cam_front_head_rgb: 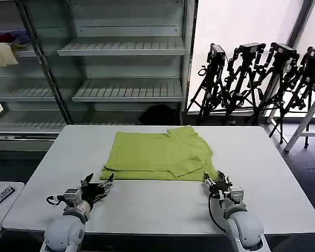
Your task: Fold and organize the clothes.
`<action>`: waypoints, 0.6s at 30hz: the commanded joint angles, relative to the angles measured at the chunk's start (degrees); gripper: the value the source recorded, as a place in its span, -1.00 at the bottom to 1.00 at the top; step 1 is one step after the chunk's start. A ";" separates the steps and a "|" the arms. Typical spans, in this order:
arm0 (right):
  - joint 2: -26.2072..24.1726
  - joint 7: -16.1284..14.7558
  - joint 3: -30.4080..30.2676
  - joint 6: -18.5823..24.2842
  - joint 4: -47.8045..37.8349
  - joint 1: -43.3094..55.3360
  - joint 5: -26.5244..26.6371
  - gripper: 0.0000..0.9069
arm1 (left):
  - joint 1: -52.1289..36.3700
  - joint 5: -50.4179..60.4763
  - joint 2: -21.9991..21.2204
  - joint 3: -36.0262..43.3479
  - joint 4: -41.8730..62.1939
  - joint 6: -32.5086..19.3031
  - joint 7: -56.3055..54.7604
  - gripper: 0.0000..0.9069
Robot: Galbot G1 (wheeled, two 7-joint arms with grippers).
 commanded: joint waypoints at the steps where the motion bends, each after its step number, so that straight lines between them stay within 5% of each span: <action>1: -0.18 0.03 0.23 -0.05 -0.14 -0.73 0.19 -1.00 | 0.46 0.10 0.01 -0.02 -0.07 0.30 0.06 -0.64; 4: -0.23 0.02 0.22 -0.07 0.00 -0.63 0.18 -1.00 | 0.43 0.47 -0.12 0.08 0.38 0.43 0.13 -0.96; 18: -0.37 -0.04 0.23 -0.35 1.61 -1.06 0.37 -1.00 | 1.26 -0.36 -0.74 1.10 -0.45 0.79 2.33 -0.98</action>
